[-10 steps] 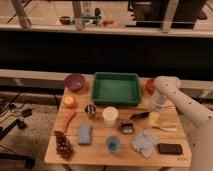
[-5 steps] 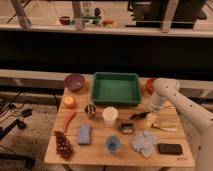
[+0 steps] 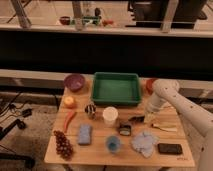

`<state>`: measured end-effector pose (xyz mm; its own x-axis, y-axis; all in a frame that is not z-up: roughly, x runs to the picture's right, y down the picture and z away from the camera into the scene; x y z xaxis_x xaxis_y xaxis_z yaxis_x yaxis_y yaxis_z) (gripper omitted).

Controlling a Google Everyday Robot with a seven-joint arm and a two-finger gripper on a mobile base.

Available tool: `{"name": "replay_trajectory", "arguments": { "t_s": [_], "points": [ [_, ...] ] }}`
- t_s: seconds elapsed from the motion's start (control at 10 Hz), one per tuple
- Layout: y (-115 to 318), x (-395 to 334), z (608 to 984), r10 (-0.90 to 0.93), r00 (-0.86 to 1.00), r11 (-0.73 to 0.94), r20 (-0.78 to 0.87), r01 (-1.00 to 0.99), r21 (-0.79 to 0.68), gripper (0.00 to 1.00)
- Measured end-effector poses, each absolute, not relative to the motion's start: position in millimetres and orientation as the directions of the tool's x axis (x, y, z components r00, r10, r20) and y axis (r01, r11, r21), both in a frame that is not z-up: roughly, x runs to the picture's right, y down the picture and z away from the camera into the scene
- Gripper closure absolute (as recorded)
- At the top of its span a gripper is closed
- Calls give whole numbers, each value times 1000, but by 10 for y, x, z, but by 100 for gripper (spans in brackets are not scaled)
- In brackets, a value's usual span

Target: Place brush in purple bowl

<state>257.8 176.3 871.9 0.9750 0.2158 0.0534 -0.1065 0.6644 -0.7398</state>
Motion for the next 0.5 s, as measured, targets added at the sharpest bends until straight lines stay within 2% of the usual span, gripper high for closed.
{"name": "replay_trajectory", "arguments": {
  "t_s": [0.1,0.2,0.5],
  "points": [
    [1767,2566,8727,205,977,668,51,-102,-737,82],
    [1783,2562,8731,190,981,674,47,-96,-732,86],
    [1840,2494,8640,147,988,688,54,-63,-723,86]
  ]
}}
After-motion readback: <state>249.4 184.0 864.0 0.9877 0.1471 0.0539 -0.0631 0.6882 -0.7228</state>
